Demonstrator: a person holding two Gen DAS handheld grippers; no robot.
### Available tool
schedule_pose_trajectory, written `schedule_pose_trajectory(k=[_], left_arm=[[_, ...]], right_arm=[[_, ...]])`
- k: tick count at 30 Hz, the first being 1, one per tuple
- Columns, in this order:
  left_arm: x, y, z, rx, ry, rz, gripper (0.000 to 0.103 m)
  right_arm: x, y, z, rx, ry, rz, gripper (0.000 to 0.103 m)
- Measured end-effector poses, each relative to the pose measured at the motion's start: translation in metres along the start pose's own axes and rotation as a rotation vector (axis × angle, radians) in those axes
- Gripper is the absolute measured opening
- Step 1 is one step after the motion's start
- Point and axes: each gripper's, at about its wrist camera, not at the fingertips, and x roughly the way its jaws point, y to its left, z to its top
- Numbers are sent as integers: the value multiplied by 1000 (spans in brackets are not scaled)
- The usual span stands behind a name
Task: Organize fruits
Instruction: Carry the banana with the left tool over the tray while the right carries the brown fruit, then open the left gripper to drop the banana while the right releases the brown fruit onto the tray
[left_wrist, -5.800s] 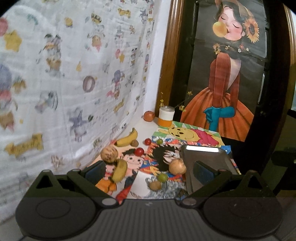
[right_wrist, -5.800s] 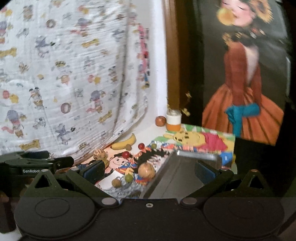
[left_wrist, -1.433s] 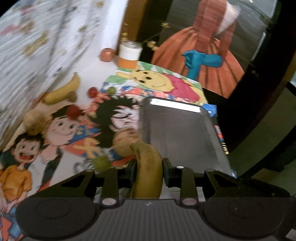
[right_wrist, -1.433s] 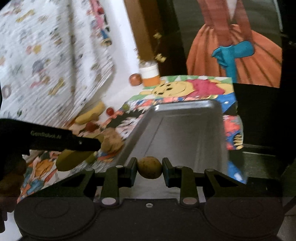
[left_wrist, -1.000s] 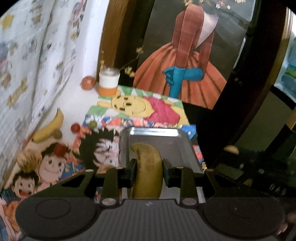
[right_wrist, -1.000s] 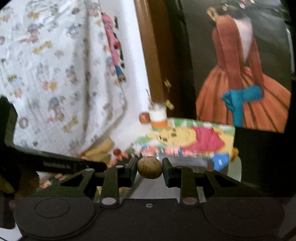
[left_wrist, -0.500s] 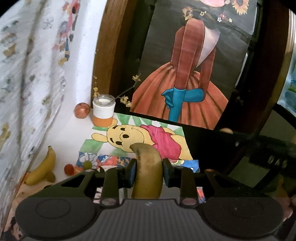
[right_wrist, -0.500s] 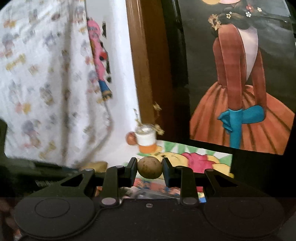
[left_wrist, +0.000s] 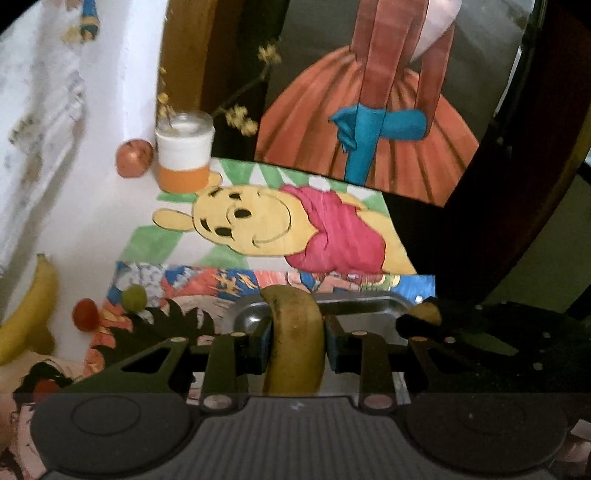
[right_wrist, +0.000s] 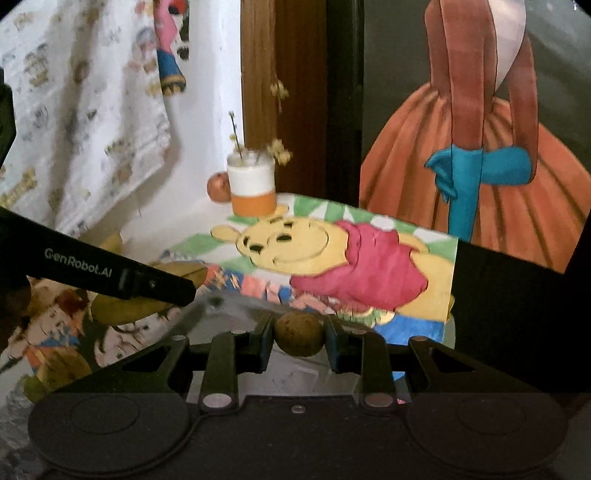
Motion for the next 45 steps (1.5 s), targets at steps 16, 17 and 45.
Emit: schedule_pose_trajectory(k=[16,17,45], left_arm=[[52,-2,-12,13,135,12,33],[53,-1,-12,13,138,11,33],[-32,0,-15,-51,-62,21,89]], right_arm=[[37,-9,-22,10,87,-5,31],[38,-9,-22,10,89,-6,31],[-41,6,-17,77,-22,-26,76]])
